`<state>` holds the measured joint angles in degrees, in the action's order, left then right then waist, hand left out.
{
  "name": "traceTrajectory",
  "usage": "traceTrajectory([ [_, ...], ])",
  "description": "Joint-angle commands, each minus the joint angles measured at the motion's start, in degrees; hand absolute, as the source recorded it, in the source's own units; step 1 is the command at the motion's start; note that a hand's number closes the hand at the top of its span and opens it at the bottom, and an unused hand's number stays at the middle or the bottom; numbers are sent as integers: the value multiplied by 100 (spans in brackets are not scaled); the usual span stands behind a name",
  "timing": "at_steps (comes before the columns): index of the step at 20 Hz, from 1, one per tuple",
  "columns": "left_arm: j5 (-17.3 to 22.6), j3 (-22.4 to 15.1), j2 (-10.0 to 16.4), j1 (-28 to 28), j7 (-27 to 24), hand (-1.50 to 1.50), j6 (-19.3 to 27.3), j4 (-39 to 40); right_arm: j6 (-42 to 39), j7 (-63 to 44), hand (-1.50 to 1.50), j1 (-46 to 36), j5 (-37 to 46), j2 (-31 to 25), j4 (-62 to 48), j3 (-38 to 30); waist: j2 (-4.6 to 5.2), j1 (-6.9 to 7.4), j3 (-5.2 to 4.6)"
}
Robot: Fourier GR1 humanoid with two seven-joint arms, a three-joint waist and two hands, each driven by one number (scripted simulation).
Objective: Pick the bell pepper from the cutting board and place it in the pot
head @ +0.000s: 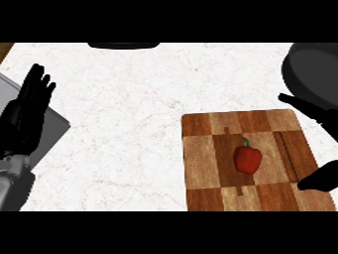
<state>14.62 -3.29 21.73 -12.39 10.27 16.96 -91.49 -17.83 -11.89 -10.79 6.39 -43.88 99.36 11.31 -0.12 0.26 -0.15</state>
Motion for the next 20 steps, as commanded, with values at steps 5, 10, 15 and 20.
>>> traceTrajectory([
  [5, -118, 113, -157, 21, -30, 0, -131, 29, -752, -1736, -150, -592, 261, 670, 251, 693, 13, -1, 12],
  [10, -302, 158, -383, 244, -239, 0, -265, 94, -742, -2096, -150, -437, 703, 1371, 343, 794, 10, -18, 14],
  [15, -331, 423, -379, 167, -45, 0, -446, -20, -1149, -2031, -150, -618, 1147, 1647, -70, 628, 10, -8, 15],
  [20, -389, 569, -316, 78, 57, 0, -531, 3, -692, -1856, -150, 138, 1964, 1752, 62, 904, 9, -39, 16],
])
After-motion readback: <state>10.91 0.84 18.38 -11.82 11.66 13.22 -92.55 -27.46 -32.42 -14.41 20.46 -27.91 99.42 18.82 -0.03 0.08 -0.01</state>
